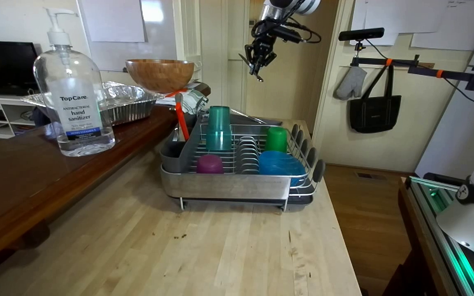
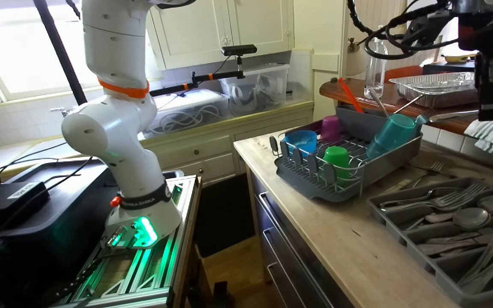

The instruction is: Move a knife from the cutlery holder to the plate rack

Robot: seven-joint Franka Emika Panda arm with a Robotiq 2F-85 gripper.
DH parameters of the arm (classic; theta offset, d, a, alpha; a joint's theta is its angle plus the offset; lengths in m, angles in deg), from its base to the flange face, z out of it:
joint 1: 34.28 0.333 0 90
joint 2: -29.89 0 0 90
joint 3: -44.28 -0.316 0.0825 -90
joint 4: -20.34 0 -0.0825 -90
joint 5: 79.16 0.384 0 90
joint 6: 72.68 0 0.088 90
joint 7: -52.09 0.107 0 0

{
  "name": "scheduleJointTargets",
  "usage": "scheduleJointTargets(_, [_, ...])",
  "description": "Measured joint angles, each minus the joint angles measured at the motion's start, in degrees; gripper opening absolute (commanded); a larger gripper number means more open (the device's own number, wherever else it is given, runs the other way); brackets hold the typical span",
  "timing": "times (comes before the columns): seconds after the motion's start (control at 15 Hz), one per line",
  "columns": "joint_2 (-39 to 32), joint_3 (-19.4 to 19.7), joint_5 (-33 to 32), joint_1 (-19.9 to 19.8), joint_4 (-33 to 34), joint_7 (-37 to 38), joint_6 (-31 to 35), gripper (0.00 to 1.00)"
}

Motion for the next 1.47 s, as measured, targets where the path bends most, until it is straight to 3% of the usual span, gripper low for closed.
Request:
scheduleJointTargets(0.33, [5.16,-1.47,-0.41,0.15,-4.8,-8.45,0.0,0.04])
scheduleJointTargets(0.4, [6.02,-1.61,-1.16,0.26,-5.52,-9.37,0.0,0.15])
scheduleJointTargets(0.8, [7.18,-1.72,-1.37,0.31,-7.47,-10.87,0.0,0.15])
scheduleJointTargets(0.87, [7.19,-1.72,-1.37,0.31,-7.54,-10.89,0.0,0.04])
scheduleJointTargets(1.0, [7.19,-1.72,-1.37,0.31,-7.54,-10.9,0.0,0.04])
scheduleJointTargets(1.13, [7.31,-1.78,-5.03,1.15,-6.71,-8.92,0.35,0.04])
scheduleJointTargets(1.47, [10.95,-2.89,-23.34,8.36,-2.57,7.12,1.63,0.04])
